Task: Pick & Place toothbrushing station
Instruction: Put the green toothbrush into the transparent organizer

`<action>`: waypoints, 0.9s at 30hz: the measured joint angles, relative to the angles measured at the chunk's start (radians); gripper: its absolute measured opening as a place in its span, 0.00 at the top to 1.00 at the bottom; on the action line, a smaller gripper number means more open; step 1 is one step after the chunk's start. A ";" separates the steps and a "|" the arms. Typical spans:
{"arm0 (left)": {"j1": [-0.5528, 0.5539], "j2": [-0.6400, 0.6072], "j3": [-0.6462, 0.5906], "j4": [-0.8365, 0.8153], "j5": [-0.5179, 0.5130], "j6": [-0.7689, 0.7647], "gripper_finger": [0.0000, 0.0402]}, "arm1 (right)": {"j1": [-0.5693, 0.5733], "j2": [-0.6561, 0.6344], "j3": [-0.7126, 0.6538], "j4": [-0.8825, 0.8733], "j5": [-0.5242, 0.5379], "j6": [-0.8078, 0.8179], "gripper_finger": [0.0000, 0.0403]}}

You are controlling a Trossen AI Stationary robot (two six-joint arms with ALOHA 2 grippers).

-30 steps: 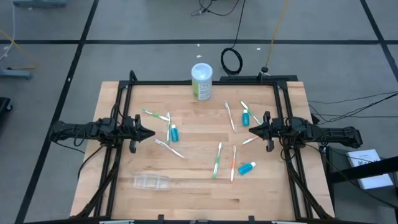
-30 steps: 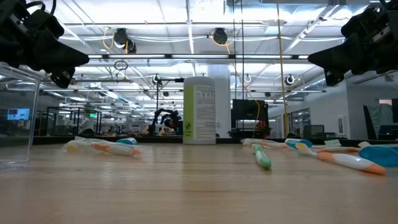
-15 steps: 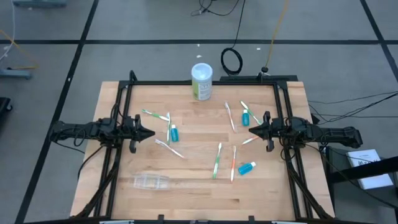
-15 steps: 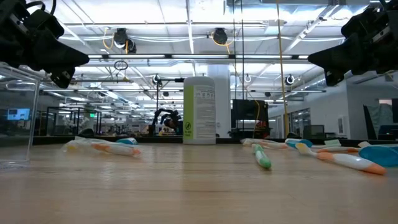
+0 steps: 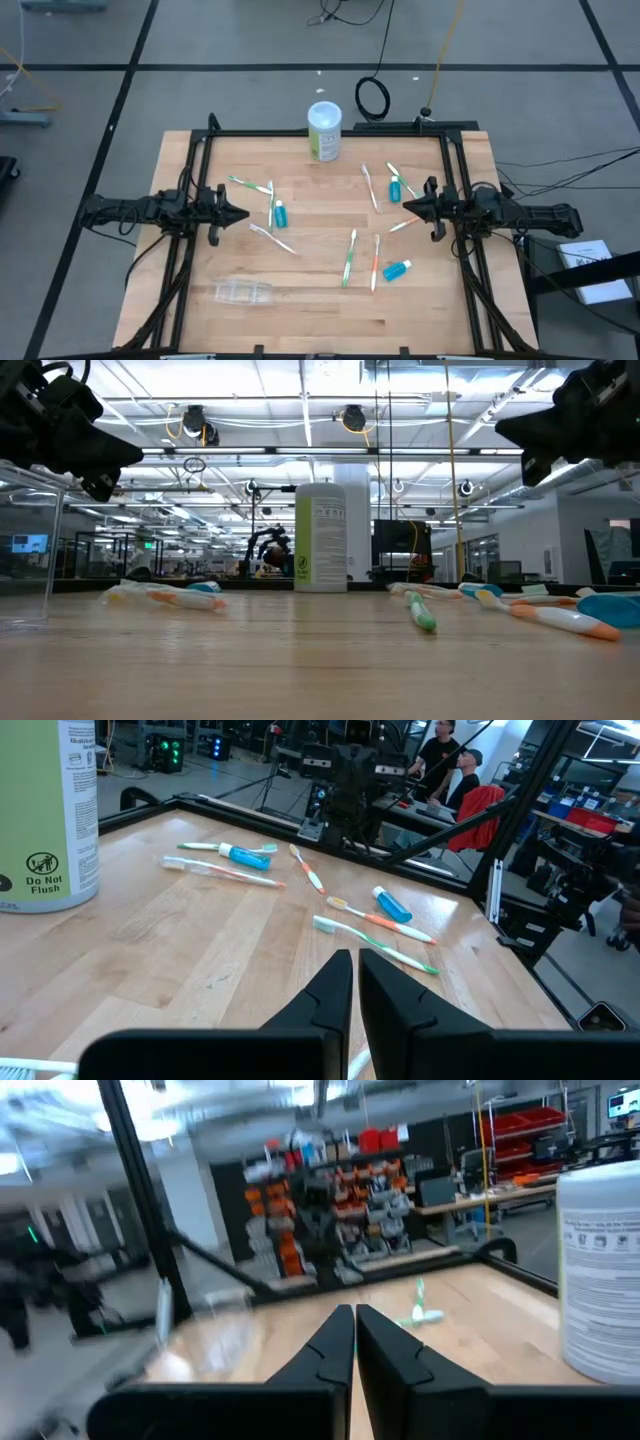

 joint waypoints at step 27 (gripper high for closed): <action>0.000 0.000 0.000 0.000 0.000 0.000 0.94 | 0.131 0.322 -0.013 0.387 0.171 0.114 0.98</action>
